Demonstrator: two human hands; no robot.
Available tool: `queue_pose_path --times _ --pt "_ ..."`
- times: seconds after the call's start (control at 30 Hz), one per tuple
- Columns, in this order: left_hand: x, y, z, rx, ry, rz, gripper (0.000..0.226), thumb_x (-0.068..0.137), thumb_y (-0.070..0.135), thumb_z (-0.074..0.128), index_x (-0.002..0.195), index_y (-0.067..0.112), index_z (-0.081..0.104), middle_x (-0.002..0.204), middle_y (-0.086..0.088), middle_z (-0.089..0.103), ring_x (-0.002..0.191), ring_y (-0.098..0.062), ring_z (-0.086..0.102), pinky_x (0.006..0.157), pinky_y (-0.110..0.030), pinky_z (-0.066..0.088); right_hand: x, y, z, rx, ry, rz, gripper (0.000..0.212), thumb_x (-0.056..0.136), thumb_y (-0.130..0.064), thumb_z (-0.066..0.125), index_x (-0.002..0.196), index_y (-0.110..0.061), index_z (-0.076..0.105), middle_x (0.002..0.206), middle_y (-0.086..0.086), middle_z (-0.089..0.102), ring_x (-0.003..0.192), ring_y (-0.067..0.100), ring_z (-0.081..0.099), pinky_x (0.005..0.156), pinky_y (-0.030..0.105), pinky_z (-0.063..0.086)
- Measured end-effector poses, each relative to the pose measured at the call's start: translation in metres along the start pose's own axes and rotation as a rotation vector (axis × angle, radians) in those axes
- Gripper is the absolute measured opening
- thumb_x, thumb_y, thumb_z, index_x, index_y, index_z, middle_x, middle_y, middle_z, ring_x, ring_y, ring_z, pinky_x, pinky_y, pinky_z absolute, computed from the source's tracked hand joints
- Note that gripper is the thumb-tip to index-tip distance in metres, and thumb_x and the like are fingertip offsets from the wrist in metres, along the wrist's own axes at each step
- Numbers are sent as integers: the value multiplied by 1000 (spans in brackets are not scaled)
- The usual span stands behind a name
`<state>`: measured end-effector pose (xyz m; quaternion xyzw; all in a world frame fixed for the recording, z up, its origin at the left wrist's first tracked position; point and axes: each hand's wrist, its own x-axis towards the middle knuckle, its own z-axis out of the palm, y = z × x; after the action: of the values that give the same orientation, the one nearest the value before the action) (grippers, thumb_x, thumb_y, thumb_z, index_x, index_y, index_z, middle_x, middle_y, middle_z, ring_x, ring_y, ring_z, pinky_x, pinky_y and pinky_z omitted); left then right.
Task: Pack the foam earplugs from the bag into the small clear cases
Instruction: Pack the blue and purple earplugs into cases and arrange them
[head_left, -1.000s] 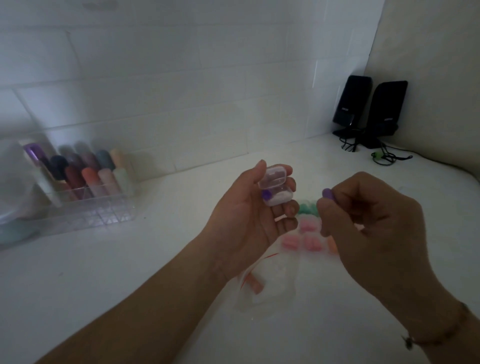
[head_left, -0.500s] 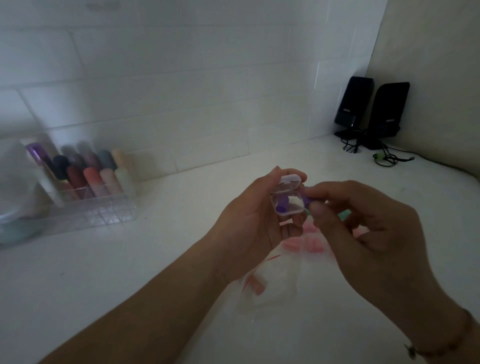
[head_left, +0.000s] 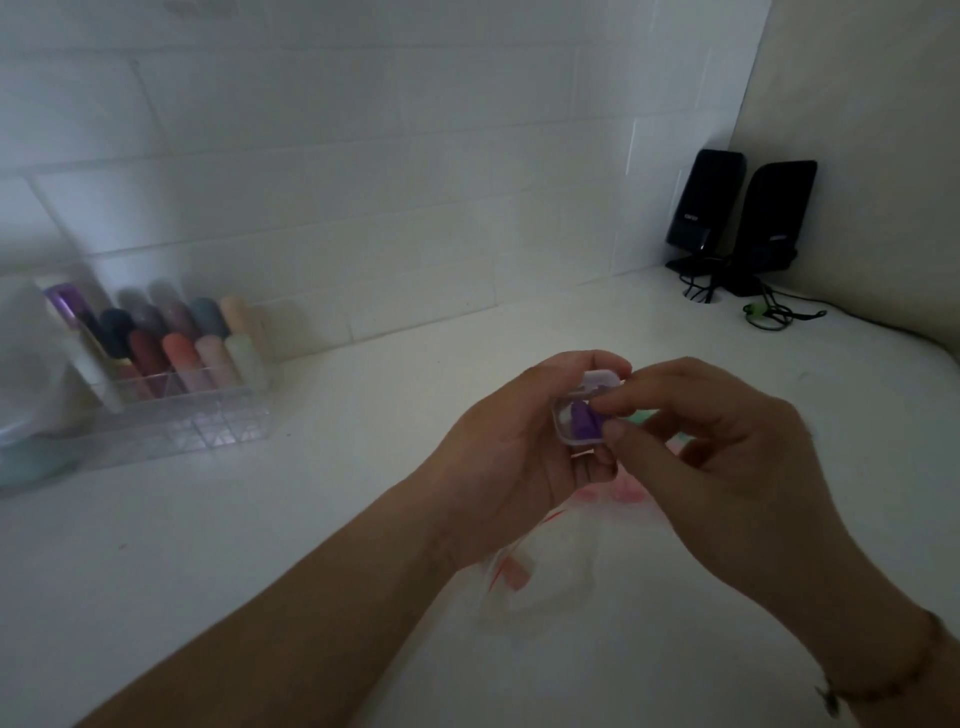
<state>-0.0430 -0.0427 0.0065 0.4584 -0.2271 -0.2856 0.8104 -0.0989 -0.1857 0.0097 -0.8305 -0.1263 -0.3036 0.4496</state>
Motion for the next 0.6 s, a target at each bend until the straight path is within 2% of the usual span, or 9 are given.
queue_pose_path --times 0.07,0.13,0.23,0.3,0.4,0.53,0.6 --pt "1 1 -1 6 2 -2 32 81 19 50 108 9 60 94 -10 59 86 -29 50 75 -36 42 0 -2 -5 102 15 82 13 74 -21 64 82 -27 72 72 -10 70 56 8 62 48 7 40" --pt "1 2 -3 5 19 -1 43 74 9 48 116 9 58 88 -7 56 77 -23 51 68 -33 42 2 -4 -9 204 58 149 12 73 -24 61 80 -22 70 69 -3 71 48 11 60 44 10 40" --pt "1 4 -2 15 30 0 52 70 3 47 121 7 57 91 -8 51 78 -23 51 68 -33 41 5 0 -10 203 31 225 9 78 -25 61 79 -19 67 73 2 71 51 18 63 44 11 40" --pt "1 4 0 23 19 -5 51 72 4 47 122 7 57 92 -8 52 80 -23 50 68 -33 40 5 2 -9 235 -27 270 7 82 -26 65 81 -20 67 71 2 70 52 20 62 44 11 40" --pt "1 2 1 -7 1 -11 45 78 9 47 122 7 57 98 -13 52 79 -23 50 67 -32 41 5 1 -10 304 -74 299 10 77 -27 66 86 -22 68 73 -1 70 55 17 63 46 13 42" --pt "0 0 1 15 18 -10 38 94 20 44 127 6 56 107 -16 55 80 -21 52 72 -33 44 2 -2 -7 -8 -15 175 11 74 -33 70 84 -35 67 77 -15 69 65 12 66 48 14 48" --pt "-2 -1 0 108 50 0 34 102 23 39 125 9 59 107 -14 58 85 -23 54 74 -33 47 2 -5 -7 -14 0 169 14 72 -33 73 83 -35 67 77 -16 69 64 12 67 48 15 49"
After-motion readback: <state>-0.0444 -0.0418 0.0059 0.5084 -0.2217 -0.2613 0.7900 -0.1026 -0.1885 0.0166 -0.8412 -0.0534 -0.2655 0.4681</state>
